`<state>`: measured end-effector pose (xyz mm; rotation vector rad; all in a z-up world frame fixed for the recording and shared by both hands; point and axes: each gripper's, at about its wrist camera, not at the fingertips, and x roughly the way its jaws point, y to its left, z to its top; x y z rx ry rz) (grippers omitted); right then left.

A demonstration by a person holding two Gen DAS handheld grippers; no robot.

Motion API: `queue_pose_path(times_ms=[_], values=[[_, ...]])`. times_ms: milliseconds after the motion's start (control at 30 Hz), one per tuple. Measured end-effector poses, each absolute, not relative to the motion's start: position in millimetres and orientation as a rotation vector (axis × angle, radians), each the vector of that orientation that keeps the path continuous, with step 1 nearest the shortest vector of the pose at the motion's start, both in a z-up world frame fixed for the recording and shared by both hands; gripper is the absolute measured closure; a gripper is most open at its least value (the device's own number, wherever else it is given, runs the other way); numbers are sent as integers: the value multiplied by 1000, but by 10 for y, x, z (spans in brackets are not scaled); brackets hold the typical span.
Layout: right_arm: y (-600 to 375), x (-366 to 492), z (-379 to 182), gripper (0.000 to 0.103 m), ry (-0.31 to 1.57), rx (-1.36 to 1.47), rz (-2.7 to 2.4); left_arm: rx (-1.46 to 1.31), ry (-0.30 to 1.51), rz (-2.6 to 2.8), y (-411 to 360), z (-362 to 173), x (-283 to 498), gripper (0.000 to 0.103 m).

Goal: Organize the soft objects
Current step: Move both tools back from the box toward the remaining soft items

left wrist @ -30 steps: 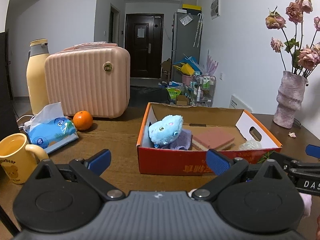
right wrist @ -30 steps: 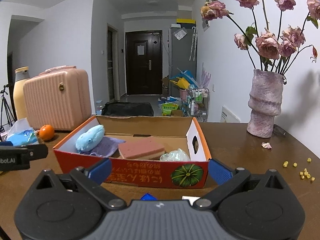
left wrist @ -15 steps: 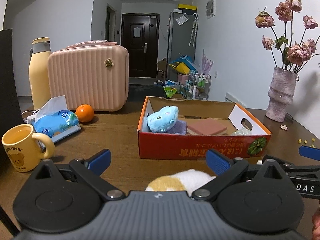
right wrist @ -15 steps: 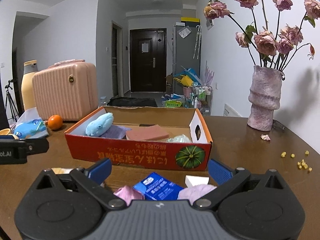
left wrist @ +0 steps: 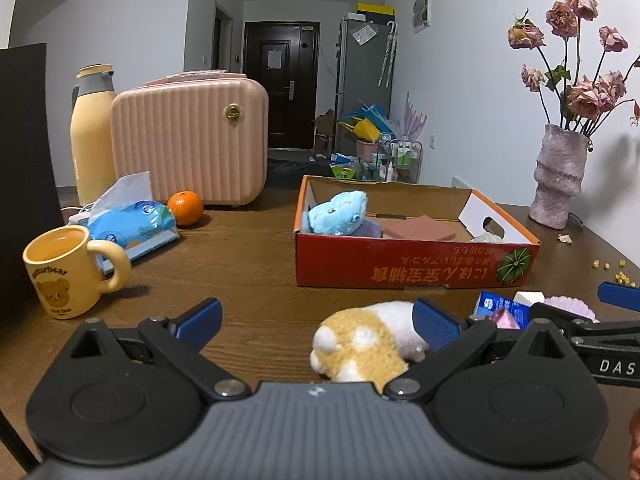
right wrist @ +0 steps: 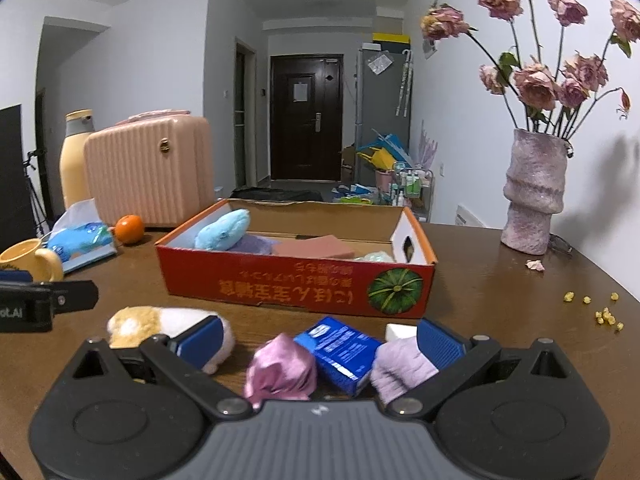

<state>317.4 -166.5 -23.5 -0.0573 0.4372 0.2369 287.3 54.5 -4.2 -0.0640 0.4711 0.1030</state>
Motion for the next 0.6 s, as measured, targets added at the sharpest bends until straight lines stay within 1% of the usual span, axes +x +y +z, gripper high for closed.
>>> queue_pose_path(times_ms=[300, 367, 433, 500, 600], values=[[-1332, 2975, -288, 2, 452, -86, 294, -50, 463, 113, 772, -89, 2666, 0], [-1239, 2934, -315, 3, 458, -96, 299, -43, 460, 113, 822, -98, 2631, 0], [-1157, 2900, -337, 7, 464, -102, 302, -34, 460, 112, 881, -109, 2601, 0], [-1086, 2867, -361, 8, 470, -108, 303, -26, 461, 111, 937, -123, 2576, 0], [-986, 2839, -400, 12, 484, -118, 302, -18, 462, 110, 1026, -142, 2542, 0]])
